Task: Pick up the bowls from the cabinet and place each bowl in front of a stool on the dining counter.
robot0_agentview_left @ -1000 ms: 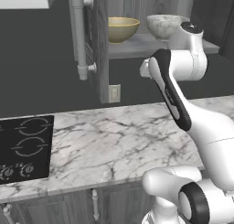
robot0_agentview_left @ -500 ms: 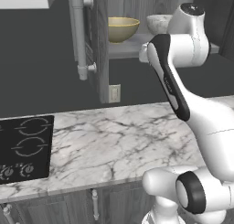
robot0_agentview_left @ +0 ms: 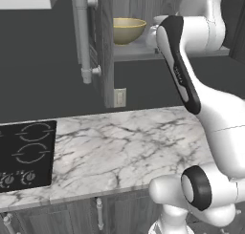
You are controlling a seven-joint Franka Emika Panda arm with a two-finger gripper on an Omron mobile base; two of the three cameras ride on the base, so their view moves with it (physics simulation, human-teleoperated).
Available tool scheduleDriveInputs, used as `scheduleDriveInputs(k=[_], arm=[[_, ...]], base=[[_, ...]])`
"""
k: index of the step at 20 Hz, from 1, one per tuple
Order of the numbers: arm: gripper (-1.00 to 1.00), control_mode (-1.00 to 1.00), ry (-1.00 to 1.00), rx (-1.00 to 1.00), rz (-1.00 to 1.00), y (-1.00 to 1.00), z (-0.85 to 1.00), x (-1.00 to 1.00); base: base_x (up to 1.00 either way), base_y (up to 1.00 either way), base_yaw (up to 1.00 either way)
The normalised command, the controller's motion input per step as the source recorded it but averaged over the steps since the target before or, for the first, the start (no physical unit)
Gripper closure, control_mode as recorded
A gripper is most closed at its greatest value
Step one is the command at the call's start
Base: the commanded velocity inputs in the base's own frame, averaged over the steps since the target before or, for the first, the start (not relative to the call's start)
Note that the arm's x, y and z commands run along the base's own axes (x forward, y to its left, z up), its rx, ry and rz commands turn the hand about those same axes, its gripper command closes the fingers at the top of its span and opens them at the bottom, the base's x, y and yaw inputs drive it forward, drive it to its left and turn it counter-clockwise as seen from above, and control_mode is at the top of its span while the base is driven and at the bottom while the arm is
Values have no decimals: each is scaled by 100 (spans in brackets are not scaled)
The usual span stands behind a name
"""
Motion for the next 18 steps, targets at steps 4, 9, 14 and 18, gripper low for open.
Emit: scheduleDriveInputs(k=[4,9,14,18], arm=[[-100,-100,-16,8,0,20,30,1],[-100,-100,-20,10,0,20,8,3],[-100,-100,-16,12,0,12,2,5],[-100,-100,-4,10,0,5,8,8]], base=[[0,0,0],[0,0,0],[0,0,0],[0,0,0]])
